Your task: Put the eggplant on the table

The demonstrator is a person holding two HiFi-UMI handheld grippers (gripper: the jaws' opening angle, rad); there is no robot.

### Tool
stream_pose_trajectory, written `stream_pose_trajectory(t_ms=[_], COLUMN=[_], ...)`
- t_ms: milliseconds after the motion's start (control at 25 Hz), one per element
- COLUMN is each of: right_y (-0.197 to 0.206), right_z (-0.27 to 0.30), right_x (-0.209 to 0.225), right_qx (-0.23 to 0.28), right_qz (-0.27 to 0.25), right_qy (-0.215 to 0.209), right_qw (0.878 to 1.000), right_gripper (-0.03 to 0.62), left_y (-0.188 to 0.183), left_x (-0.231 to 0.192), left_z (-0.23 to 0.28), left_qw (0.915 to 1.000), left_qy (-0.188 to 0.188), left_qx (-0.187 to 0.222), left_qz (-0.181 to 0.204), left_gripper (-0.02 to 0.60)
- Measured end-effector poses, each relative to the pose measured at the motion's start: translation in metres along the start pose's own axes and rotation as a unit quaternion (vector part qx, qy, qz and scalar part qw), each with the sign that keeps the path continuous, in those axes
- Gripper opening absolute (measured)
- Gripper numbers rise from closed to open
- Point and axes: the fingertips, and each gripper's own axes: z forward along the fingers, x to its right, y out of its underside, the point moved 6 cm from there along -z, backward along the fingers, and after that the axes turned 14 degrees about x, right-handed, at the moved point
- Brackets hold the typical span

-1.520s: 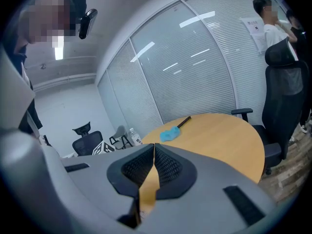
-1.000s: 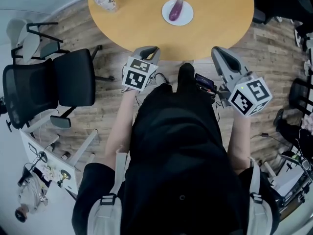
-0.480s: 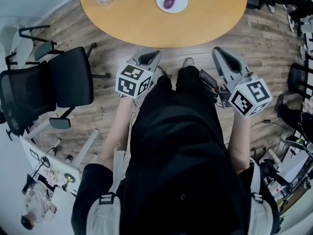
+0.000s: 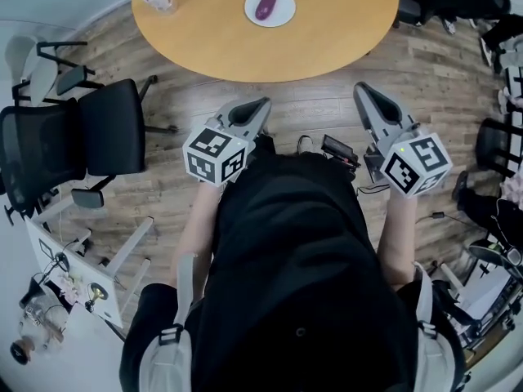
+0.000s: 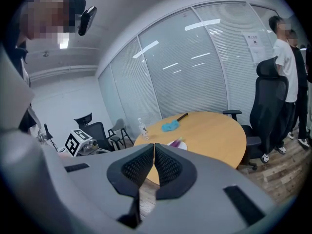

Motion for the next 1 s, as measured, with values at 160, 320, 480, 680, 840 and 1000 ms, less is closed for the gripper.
stream_pose_trajectory(t_ms=[160, 320, 480, 680, 840, 1000], right_y=[0.008, 0.012, 0.015, 0.031, 0.041, 0.042], right_z=[-0.041, -0.077, -0.102, -0.128, -0.143, -0.151], right_x=[0.027, 0.052, 0.072, 0.091, 0.101, 0.1], right_qx=[-0.008, -0.007, 0.001, -0.009, -0.024, -0.028], right_qz=[0.006, 0.021, 0.033, 0.051, 0.051, 0.049], right_qy=[-0.007, -0.014, -0.027, -0.051, -0.079, -0.097], right_qw=[1.0, 1.0, 0.999, 0.997, 0.995, 0.994], right_gripper=[0.017, 0.017, 0.017, 0.017, 0.017, 0.017], left_y=[0.005, 0.009, 0.017, 0.032, 0.035, 0.031], left_x=[0.035, 0.077, 0.114, 0.152, 0.177, 0.194], left_z=[0.019, 0.035, 0.047, 0.054, 0.051, 0.043], left_qw=[0.9998, 0.9995, 0.9991, 0.998, 0.9944, 0.9902], left_qy=[-0.014, -0.023, -0.029, -0.047, -0.076, -0.092], left_qx=[0.011, 0.021, 0.029, 0.042, 0.072, 0.105], left_qz=[-0.002, -0.001, -0.004, -0.003, -0.008, -0.006], left_gripper=[0.012, 0.012, 0.012, 0.012, 0.012, 0.012])
